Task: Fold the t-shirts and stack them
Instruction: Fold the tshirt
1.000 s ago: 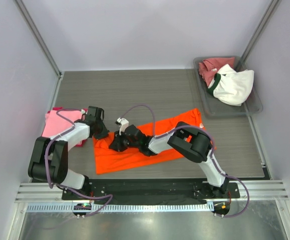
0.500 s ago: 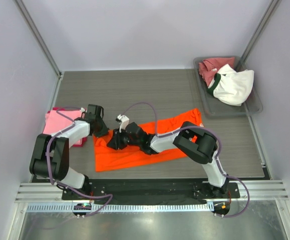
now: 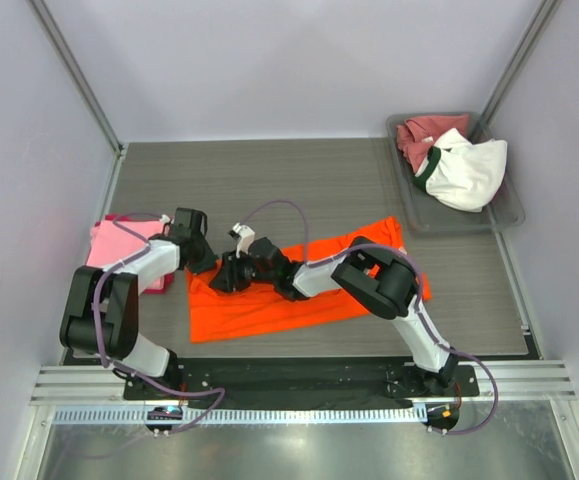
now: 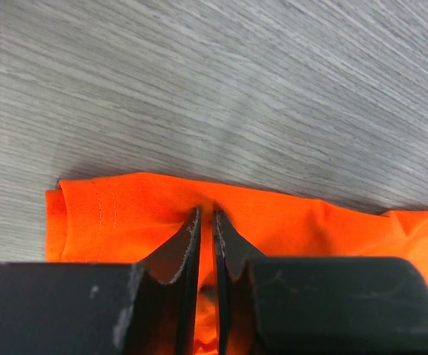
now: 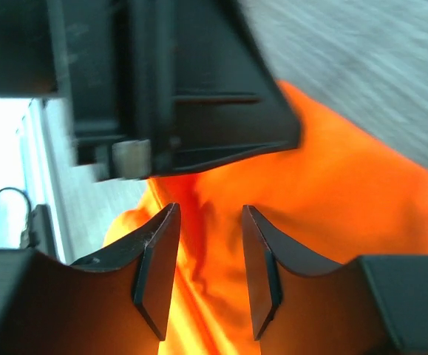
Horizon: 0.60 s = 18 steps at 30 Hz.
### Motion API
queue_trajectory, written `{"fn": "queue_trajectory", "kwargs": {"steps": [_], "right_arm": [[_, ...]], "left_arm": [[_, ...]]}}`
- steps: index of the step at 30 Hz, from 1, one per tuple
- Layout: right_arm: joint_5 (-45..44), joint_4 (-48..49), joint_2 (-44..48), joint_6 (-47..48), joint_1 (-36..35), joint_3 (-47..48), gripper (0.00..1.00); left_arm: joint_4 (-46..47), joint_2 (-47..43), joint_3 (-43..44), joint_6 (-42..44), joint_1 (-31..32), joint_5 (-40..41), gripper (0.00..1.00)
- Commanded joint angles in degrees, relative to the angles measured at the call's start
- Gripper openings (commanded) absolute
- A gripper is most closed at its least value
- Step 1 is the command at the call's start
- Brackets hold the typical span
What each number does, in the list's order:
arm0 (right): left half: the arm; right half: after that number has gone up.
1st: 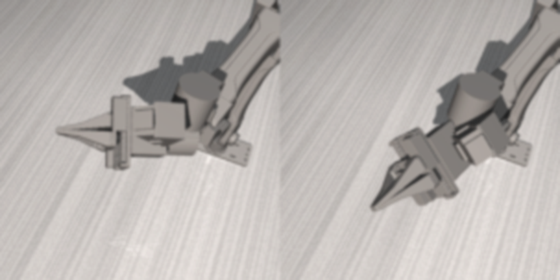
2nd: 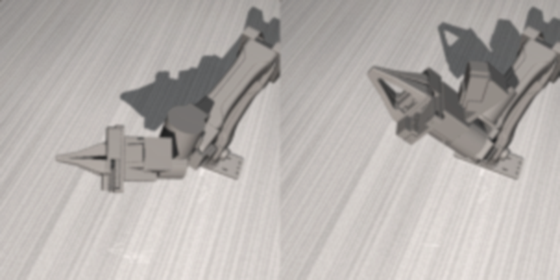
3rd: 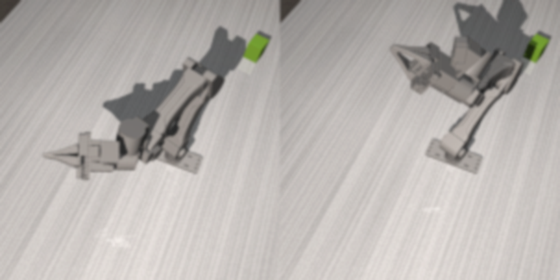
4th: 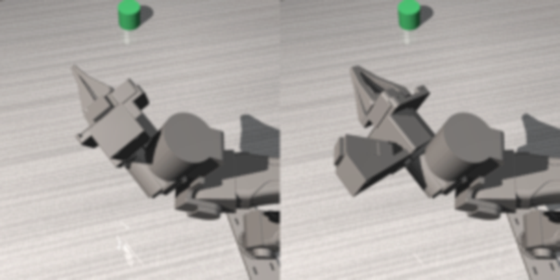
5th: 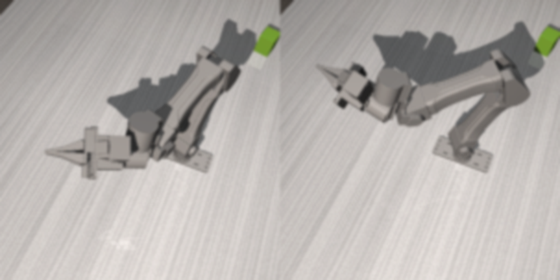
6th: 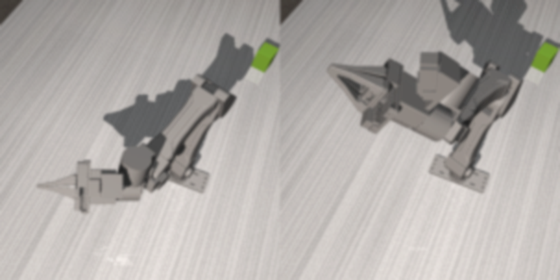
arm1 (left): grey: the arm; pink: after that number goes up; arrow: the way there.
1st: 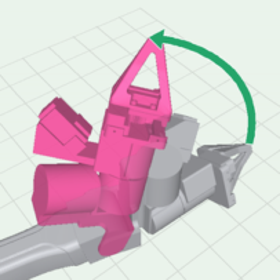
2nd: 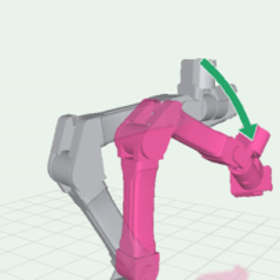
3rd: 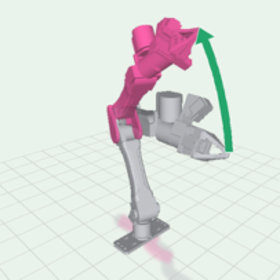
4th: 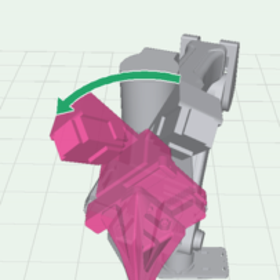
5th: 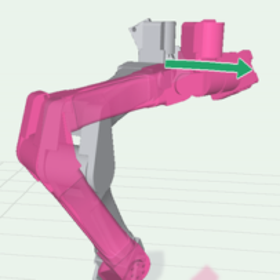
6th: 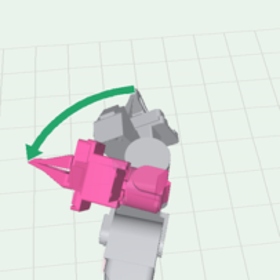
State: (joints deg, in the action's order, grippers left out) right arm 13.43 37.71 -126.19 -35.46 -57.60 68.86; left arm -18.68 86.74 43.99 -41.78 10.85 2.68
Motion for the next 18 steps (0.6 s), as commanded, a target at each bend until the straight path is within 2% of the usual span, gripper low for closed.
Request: {"fn": "queue_trajectory", "kwargs": {"steps": [1,12,18], "right_arm": [[4.49,5.18,-0.19,-0.31,-0.84,0.57,0.45],[7.57,4.56,-0.99,-0.13,-3.13,0.84,0.45],[9.33,11.59,4.89,-1.10,-3.48,-6.27,0.42]], "left_arm": [[0.22,0.98,1.71,0.29,-0.31,-0.66,0.12],[0.22,2.47,2.16,0.65,-0.39,-0.39,0.12],[-0.22,1.15,2.86,0.47,-0.39,-0.75,0.12]]}}
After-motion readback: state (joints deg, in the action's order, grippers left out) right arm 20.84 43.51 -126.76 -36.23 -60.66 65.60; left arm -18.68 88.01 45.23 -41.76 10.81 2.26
